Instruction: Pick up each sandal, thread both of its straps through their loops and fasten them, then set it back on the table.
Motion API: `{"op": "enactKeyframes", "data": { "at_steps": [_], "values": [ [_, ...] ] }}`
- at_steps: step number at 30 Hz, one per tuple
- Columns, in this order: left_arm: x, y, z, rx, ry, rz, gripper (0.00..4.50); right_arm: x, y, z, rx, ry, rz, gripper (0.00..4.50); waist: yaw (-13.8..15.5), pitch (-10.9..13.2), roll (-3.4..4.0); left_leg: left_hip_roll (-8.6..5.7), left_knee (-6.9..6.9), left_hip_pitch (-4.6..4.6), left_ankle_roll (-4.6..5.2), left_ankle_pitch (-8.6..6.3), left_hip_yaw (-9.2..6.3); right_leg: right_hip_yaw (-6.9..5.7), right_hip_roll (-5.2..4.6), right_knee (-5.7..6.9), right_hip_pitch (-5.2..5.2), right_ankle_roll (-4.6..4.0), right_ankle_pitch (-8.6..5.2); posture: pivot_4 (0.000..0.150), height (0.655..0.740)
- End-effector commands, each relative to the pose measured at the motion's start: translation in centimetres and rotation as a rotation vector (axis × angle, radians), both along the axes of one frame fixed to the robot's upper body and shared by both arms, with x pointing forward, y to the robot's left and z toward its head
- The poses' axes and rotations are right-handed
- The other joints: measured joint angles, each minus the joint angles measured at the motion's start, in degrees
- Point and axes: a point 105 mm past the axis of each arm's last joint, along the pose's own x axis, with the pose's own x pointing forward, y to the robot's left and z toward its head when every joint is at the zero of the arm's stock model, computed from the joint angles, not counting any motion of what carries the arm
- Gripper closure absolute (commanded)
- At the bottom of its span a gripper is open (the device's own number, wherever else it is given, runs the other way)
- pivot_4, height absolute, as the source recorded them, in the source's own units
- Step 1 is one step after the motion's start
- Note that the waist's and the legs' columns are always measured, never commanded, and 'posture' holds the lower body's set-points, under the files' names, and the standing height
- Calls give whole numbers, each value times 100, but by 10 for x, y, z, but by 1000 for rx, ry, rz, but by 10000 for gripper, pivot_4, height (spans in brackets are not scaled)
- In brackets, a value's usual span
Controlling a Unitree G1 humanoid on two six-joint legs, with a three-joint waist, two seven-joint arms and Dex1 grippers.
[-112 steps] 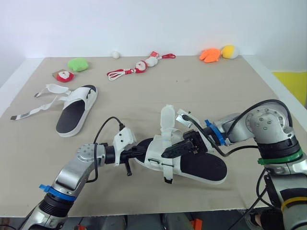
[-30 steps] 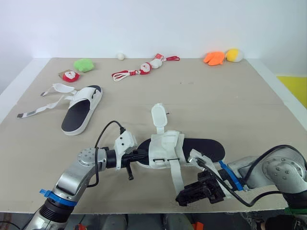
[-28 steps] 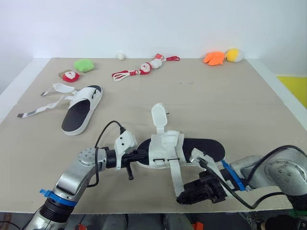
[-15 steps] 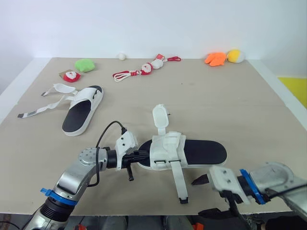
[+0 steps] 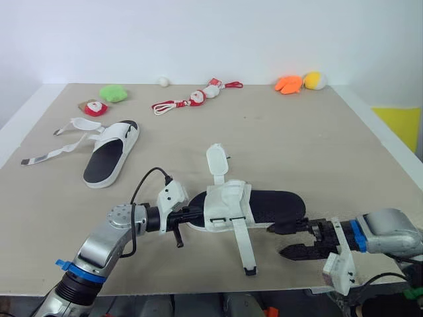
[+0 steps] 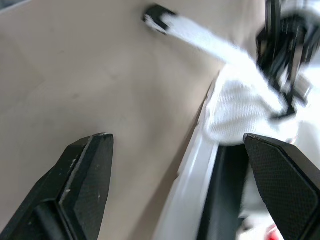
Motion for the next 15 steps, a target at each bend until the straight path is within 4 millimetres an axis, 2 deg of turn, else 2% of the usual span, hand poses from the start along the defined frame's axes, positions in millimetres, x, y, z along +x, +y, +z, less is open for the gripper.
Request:
{"op": "enactKeyframes", "data": {
  "at_steps": [1, 7, 15],
  "values": [
    [-7, -4, -21, 37, 88, -14, 45000, -1, 6, -14, -33, -13, 50, 311, 4, -11, -4, 1, -4, 4, 0, -1, 0, 2, 1, 0, 2, -3, 2, 1500, 7400],
    [-8, -3, -20, 37, 88, -12, 45000, -2, 38, -3, 12, -78, 154, 311, -1, -17, -4, 3, -6, 23, 6, 3, 1, 12, 6, 2, 11, -22, 13, 1500, 7400],
    [-9, -5, -20, 34, 87, -16, 45000, -14, 62, 4, 61, -110, 247, 311, 18, -21, 14, -1, -17, 13, 2, -3, 2, 15, 5, 6, 3, -37, 1, 1500, 7400]
  ]
}}
